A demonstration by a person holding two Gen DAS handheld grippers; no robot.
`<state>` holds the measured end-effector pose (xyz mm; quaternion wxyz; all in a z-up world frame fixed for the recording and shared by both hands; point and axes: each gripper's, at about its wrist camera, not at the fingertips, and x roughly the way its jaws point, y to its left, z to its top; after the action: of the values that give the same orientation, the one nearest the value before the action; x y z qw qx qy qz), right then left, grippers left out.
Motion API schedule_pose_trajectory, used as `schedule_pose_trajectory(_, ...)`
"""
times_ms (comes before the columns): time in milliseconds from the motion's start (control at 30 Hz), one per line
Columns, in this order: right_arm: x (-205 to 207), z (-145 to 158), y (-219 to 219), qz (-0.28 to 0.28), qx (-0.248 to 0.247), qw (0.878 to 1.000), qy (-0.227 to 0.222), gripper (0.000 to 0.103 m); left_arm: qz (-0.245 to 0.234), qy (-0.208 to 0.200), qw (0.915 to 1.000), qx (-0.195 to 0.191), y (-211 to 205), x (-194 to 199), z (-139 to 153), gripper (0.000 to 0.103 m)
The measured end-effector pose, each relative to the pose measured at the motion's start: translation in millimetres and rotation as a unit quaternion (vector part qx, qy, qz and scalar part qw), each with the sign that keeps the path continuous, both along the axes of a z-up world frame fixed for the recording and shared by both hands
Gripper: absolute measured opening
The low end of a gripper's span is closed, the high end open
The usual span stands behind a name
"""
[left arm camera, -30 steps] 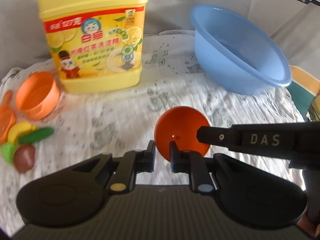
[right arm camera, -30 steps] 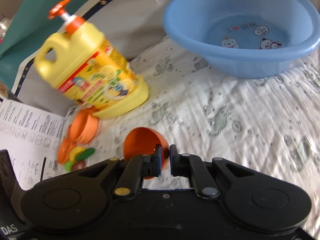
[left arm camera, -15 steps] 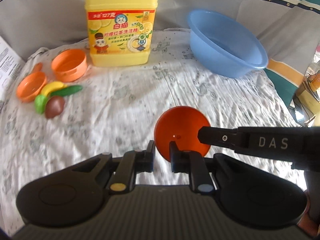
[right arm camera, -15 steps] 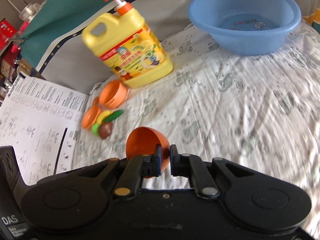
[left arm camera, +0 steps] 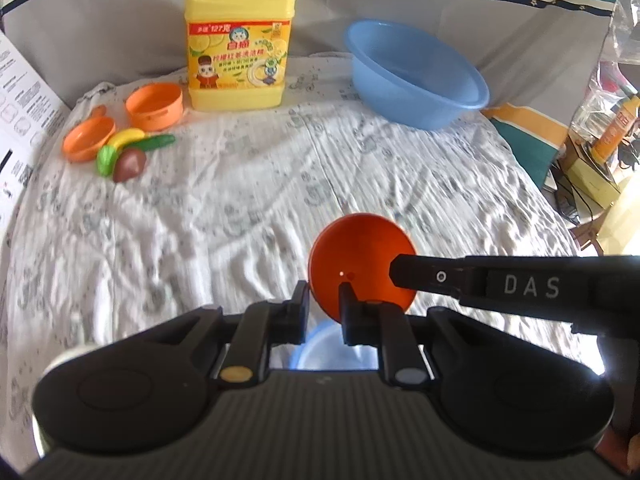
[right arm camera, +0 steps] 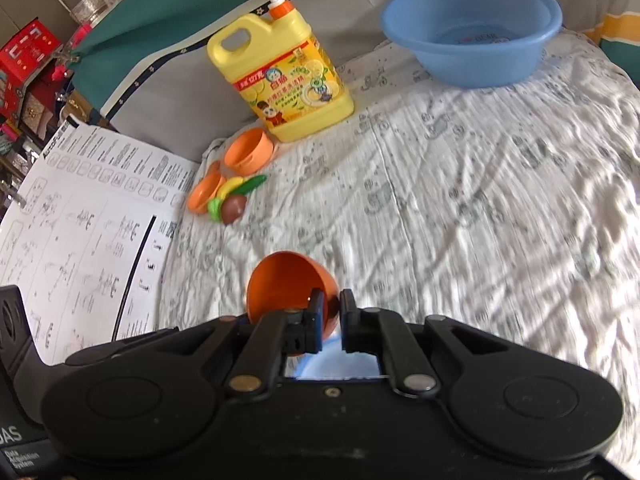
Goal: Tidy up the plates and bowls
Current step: 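Carry the orange cup with the right gripper and lower it into the clear bowl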
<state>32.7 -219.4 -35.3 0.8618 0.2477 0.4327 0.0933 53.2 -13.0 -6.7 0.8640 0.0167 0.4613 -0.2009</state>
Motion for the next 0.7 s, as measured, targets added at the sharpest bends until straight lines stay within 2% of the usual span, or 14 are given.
schedule_pose_trajectory(267,-27.9,-12.3,3.0,0.011,-0.005,1.000,0.017,0.009,0.000,0.023,0.9997,-0.001,6.2,-30.1,-16.7,0.015)
schedule_pose_trajectory(700,-29.8,-31.9,5.9,0.018,-0.005,0.999,0.046,0.010,0.001,0.047,0.9989,0.006,5.5,-32.8,-36.1,0.015)
